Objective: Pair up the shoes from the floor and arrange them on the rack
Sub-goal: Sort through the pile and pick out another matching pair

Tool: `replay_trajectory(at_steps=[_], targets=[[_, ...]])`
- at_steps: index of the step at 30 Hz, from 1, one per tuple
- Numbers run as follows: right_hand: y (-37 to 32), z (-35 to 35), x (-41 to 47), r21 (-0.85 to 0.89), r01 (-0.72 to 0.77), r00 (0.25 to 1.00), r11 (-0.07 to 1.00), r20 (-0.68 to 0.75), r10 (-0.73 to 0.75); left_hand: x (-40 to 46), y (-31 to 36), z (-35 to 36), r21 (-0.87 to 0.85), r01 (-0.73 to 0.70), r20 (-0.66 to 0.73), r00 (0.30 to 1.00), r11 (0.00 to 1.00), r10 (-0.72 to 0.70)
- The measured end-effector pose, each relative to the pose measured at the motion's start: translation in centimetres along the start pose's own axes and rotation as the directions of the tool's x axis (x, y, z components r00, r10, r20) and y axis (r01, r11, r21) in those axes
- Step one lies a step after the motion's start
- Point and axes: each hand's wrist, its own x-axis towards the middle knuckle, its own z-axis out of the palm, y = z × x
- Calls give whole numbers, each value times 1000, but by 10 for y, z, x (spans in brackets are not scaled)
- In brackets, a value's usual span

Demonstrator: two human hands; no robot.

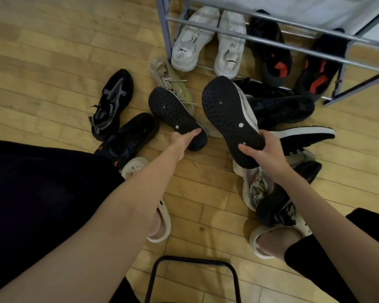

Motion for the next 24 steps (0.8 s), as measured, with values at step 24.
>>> replay_trajectory(at_steps=[24], targets=[[-57,-39,-52,256,45,996,966,-86,-24,-128,57,-50,141,-241,93,969,960,230]])
